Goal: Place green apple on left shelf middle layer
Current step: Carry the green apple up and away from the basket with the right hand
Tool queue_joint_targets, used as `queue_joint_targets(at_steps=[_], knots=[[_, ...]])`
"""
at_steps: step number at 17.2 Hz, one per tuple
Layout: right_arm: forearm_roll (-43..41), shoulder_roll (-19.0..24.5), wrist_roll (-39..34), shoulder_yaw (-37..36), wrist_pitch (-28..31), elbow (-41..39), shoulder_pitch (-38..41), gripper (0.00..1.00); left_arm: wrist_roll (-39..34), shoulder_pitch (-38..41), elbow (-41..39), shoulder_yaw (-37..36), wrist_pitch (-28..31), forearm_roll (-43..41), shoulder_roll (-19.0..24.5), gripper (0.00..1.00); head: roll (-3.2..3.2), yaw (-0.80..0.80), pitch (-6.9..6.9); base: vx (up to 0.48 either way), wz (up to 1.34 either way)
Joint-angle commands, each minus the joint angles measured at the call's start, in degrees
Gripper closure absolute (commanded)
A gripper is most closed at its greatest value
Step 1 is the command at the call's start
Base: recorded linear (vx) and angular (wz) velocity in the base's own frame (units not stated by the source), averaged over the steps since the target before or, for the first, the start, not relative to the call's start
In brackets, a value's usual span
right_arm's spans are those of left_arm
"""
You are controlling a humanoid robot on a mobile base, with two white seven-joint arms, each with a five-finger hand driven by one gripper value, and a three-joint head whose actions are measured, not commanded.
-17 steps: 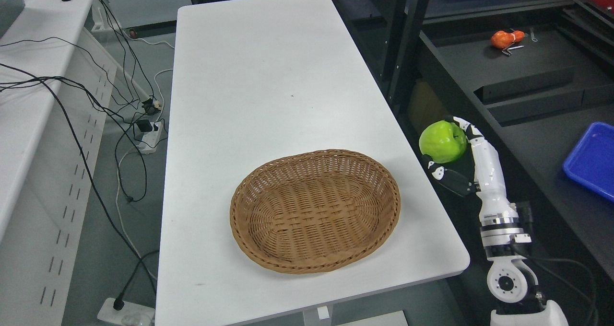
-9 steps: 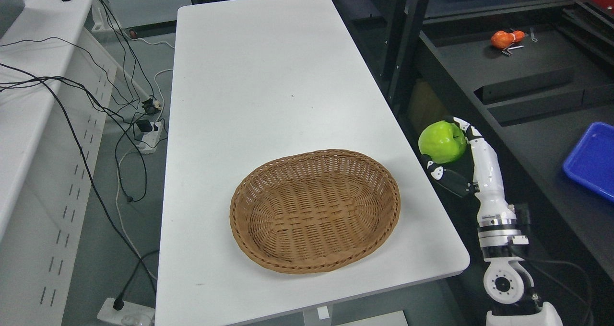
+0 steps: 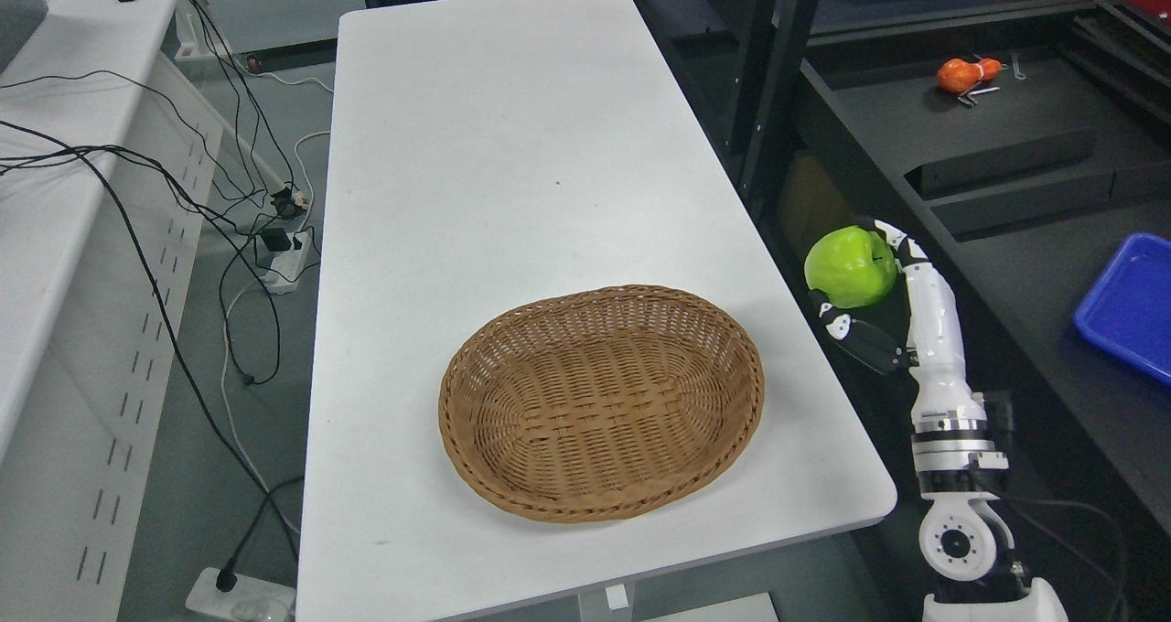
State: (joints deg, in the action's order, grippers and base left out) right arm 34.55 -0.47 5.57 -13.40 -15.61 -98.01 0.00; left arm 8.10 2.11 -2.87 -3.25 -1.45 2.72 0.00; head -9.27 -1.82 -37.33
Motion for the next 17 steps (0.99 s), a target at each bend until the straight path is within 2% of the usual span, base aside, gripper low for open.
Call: queue_joint_targets(at_steps=[1, 12, 17], knots=[[0.0, -1.4, -0.3, -0.1, -0.3, -0.1, -0.8, 1.0, 0.0, 0.0, 0.0, 0.0, 0.0, 0.0, 1.0, 0.0, 0.0, 0.0, 0.0, 0.0, 0.0], [0.0, -1.4, -0.3, -0.1, -0.4, -0.1, -0.8, 1.0, 0.0, 0.0, 0.0, 0.0, 0.0, 0.0, 1.0, 0.0, 0.0, 0.0, 0.0, -0.001, 0.0], [0.0, -1.5, -0.5, 0.0, -0.6, -0.1, -0.8, 1.0, 0.0, 0.0, 0.0, 0.0, 0.0, 0.0, 1.0, 0.0, 0.0, 0.0, 0.0, -0.104, -0.04]])
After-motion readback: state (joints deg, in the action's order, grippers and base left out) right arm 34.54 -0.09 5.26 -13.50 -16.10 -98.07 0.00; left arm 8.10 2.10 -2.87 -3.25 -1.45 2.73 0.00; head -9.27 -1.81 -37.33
